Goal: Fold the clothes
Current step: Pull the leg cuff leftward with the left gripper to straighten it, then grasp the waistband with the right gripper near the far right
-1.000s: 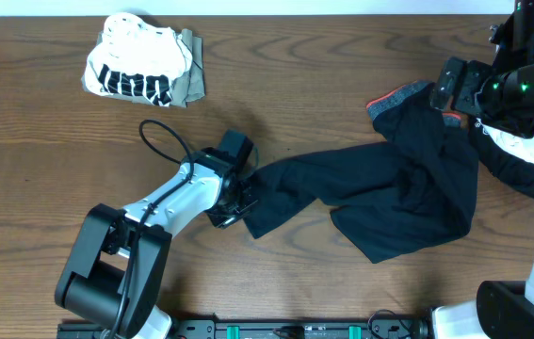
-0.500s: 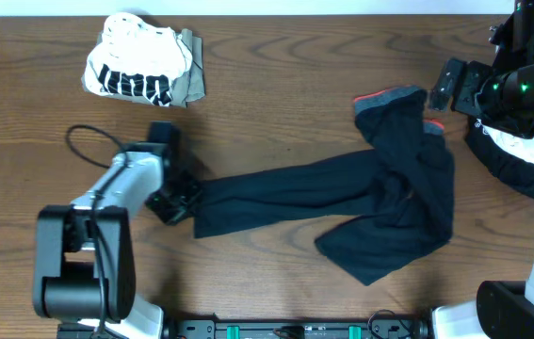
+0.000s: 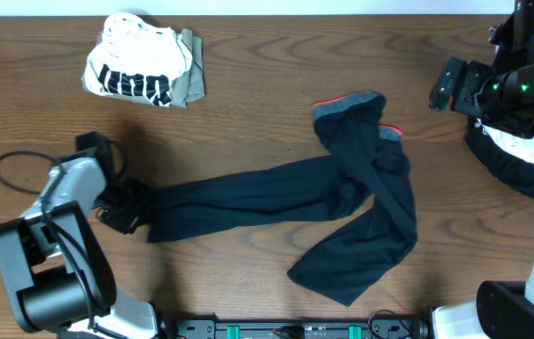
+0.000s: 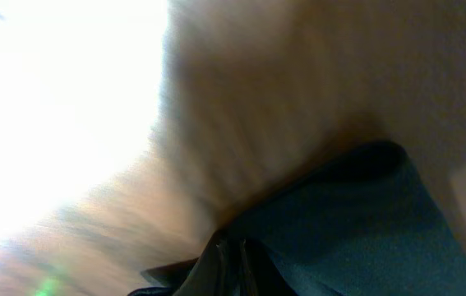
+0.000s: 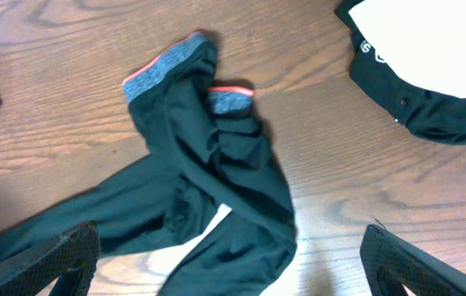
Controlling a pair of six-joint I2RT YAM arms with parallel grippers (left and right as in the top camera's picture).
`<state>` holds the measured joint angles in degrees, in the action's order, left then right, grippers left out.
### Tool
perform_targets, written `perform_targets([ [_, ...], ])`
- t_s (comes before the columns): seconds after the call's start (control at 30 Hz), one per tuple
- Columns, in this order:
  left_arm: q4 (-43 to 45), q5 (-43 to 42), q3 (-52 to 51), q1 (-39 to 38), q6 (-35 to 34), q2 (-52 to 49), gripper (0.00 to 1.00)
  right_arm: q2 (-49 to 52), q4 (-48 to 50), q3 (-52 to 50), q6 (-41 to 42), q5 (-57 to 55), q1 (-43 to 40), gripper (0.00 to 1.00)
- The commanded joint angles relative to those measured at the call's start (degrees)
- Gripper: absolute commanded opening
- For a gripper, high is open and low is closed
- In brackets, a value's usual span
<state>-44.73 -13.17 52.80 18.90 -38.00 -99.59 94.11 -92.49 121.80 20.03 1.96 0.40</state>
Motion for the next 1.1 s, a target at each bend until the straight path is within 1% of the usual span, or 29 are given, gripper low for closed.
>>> perform_targets([
  [0.0,-0.5,5.29,-1.42,4.11,2.69,-1.99,0.06,-0.35,1.64,-2.19,-2.58,3.61,0.61,0.99],
  [0.17,-1.22,5.27,-1.42,6.91,4.17,-1.99,0.06,0.04,10.1,-11.15,-10.1,10.34,3.48,0.99],
  [0.27,-1.33,5.27,-1.42,6.95,4.92,-1.99,0.06,1.42,16.24,-16.98,-11.13,12.46,6.12,0.99],
  [0.37,-1.73,5.27,-1.42,6.95,5.01,-1.99,0.06,4.42,21.75,-20.41,-11.08,12.37,8.7,0.99],
  [0.67,-2.62,5.25,-1.42,6.95,6.32,-1.99,0.06,16.39,29.9,-20.72,-5.55,12.5,9.64,0.99],
  [0.93,-2.56,5.27,-1.42,6.95,6.34,-1.99,0.06,24.37,33.27,-20.72,-4.11,17.77,9.79,0.99],
  [1.07,-2.58,5.27,-1.42,6.95,6.54,-1.99,0.06,27.47,33.75,-20.72,-0.81,17.81,9.79,0.99],
])
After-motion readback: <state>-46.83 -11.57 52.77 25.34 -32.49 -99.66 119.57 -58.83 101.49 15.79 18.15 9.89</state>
